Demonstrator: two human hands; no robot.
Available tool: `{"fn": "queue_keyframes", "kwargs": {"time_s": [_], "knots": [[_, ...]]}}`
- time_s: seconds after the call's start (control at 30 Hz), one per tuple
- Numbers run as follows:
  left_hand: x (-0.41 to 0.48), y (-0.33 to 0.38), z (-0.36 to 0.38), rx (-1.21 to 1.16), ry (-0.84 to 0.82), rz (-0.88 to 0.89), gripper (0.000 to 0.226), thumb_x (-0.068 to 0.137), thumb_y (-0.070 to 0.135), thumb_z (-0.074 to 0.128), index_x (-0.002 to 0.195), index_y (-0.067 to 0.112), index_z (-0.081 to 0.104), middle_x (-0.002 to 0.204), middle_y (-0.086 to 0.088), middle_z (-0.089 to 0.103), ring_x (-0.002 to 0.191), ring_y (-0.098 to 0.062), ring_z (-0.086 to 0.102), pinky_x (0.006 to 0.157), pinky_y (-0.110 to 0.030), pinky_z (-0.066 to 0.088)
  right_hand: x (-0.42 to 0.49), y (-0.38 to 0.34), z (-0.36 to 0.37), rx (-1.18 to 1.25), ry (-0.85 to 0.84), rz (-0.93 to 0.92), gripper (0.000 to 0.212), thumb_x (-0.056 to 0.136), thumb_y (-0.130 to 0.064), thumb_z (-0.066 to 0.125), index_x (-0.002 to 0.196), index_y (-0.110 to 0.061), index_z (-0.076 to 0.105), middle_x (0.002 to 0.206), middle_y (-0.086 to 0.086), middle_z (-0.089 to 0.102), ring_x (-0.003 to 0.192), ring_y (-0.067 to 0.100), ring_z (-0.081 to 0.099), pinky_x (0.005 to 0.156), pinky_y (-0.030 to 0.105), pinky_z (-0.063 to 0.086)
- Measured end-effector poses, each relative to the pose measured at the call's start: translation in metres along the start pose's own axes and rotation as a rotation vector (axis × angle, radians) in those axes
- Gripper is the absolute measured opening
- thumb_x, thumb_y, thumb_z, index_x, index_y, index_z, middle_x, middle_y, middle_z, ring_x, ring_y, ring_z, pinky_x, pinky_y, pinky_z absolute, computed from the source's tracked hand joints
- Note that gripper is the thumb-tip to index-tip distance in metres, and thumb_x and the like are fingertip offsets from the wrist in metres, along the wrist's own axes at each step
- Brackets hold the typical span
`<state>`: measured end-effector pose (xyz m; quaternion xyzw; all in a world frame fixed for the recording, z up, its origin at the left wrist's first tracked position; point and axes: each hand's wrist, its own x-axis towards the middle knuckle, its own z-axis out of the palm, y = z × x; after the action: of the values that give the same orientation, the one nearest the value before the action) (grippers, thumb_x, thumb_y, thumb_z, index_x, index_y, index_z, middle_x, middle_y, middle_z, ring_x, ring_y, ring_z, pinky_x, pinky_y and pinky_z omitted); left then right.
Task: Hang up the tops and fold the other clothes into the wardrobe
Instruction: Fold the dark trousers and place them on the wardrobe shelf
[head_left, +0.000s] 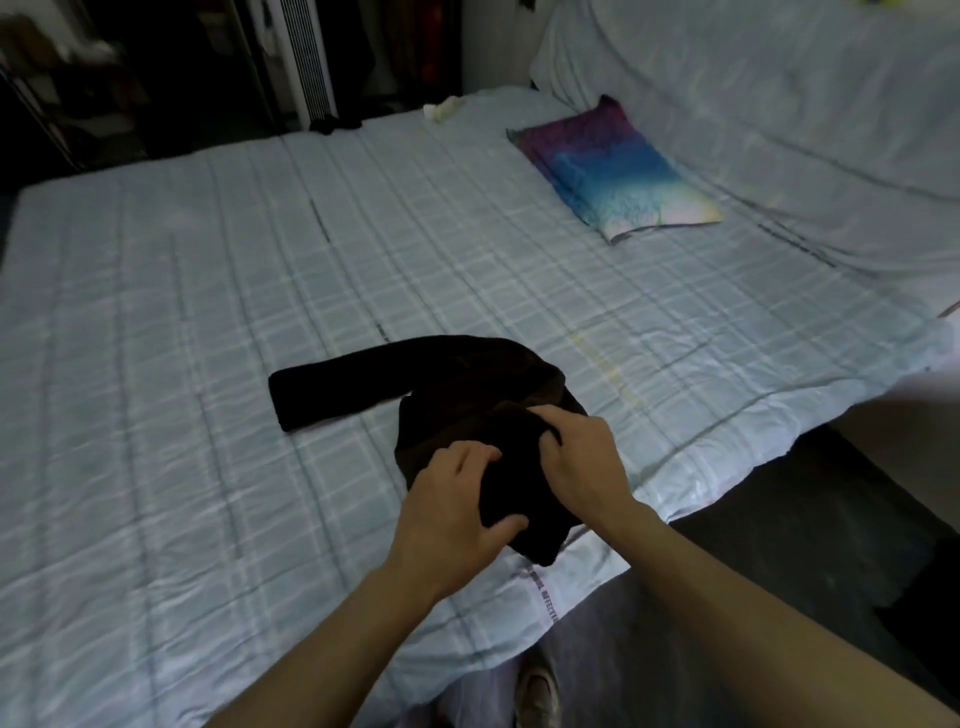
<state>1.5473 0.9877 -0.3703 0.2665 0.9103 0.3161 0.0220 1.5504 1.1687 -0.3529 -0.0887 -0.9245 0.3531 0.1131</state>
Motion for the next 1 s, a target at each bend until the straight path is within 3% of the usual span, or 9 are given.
{"fn": "queue_keyframes", "kwargs": {"time_s": [0.1, 0.23, 0.47, 0.63, 0.77, 0.87, 1.0], "knots": [[0.004, 0.014, -0.013, 0.048, 0.096, 0.036, 0.084, 0.069, 0.05, 0.08, 0.14, 0.02, 0.047, 0.141, 0.002, 0.048, 0.129, -0.016, 0.043, 0.109, -0.033, 0.041, 0.008, -0.028, -0.024, 0.025, 0.036, -0.039, 0.034, 0.091, -0.002, 0.051, 0.113, -0.016, 0.073, 0.081, -0.004, 0.073, 0.061, 0.003, 0.059, 0.064, 0.01, 0.046], [0.02, 0.034, -0.051, 0.061, 0.274, 0.129, 0.076, 0.072, 0.033, 0.081, 0.139, 0.012, 0.051, 0.139, -0.008, 0.052, 0.127, -0.025, 0.049, 0.107, -0.039, 0.043, 0.012, -0.066, -0.056, 0.052, 0.056, -0.097, 0.035, 0.09, -0.002, 0.051, 0.111, -0.02, 0.074, 0.089, -0.002, 0.076, 0.075, 0.011, 0.068, 0.074, 0.025, 0.053], [0.049, 0.067, -0.134, 0.074, 0.371, 0.264, 0.049, 0.069, 0.025, 0.084, 0.114, 0.018, 0.064, 0.109, 0.001, 0.066, 0.097, -0.02, 0.063, 0.085, -0.038, 0.051, 0.011, -0.125, -0.095, 0.094, 0.092, -0.222, 0.029, 0.087, -0.003, 0.056, 0.101, -0.019, 0.076, 0.087, -0.006, 0.076, 0.078, 0.01, 0.07, 0.078, 0.037, 0.055], [0.056, 0.079, -0.176, -0.026, 0.336, 0.272, 0.02, 0.077, 0.018, 0.078, 0.091, 0.02, 0.064, 0.088, 0.006, 0.065, 0.079, -0.016, 0.062, 0.076, -0.038, 0.051, 0.004, -0.149, -0.111, 0.152, 0.102, -0.303, 0.029, 0.088, -0.005, 0.058, 0.099, -0.025, 0.076, 0.088, -0.013, 0.075, 0.081, 0.002, 0.069, 0.077, 0.03, 0.055], [0.057, 0.085, -0.211, -0.086, 0.384, 0.313, 0.016, 0.077, 0.01, 0.077, 0.084, 0.018, 0.066, 0.083, 0.006, 0.066, 0.078, -0.013, 0.062, 0.076, -0.037, 0.051, 0.002, -0.155, -0.129, 0.264, 0.095, -0.37, 0.018, 0.096, -0.02, 0.061, 0.106, -0.028, 0.073, 0.097, -0.024, 0.072, 0.09, -0.004, 0.068, 0.08, 0.009, 0.047], [0.063, 0.089, -0.245, -0.134, 0.451, 0.319, 0.014, 0.078, 0.006, 0.078, 0.085, 0.014, 0.068, 0.084, 0.006, 0.067, 0.082, -0.01, 0.063, 0.081, -0.032, 0.052, 0.003, -0.147, -0.142, 0.221, -0.017, -0.328, 0.02, 0.093, -0.02, 0.064, 0.111, -0.029, 0.07, 0.1, -0.023, 0.071, 0.095, -0.003, 0.067, 0.084, 0.011, 0.048], [0.07, 0.096, -0.287, -0.148, 0.529, 0.338, 0.013, 0.082, 0.01, 0.077, 0.089, 0.017, 0.069, 0.086, 0.011, 0.067, 0.087, 0.0, 0.061, 0.082, -0.008, 0.044, 0.007, -0.146, -0.15, 0.101, -0.062, -0.266, 0.034, 0.086, -0.019, 0.071, 0.118, -0.032, 0.066, 0.109, -0.02, 0.068, 0.104, -0.003, 0.062, 0.093, 0.028, 0.051]]}}
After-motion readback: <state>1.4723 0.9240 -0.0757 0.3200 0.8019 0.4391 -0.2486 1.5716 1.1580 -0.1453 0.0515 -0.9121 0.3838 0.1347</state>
